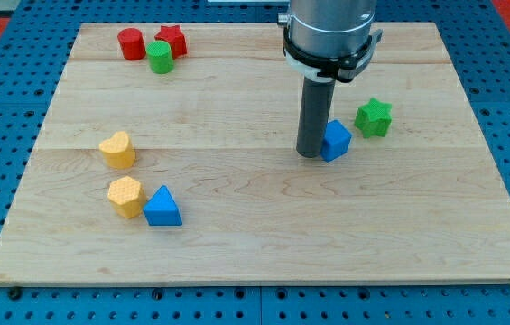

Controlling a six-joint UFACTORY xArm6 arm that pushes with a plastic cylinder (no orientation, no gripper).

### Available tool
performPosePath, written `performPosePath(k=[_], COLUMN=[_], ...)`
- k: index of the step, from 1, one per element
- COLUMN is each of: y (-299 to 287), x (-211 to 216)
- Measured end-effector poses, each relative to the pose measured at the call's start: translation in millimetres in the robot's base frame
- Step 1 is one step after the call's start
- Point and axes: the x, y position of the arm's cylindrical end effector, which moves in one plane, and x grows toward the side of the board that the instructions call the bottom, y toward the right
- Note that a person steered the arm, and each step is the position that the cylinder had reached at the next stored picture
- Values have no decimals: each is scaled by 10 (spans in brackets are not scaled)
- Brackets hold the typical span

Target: Nudge the yellow heart down a bit

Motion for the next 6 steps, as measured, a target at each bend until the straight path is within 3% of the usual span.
performPosePath(k=[2,3,4,5,6], y=[580,68,-856,-1697,-2499], x=[-127,-86,-150,-574,-497])
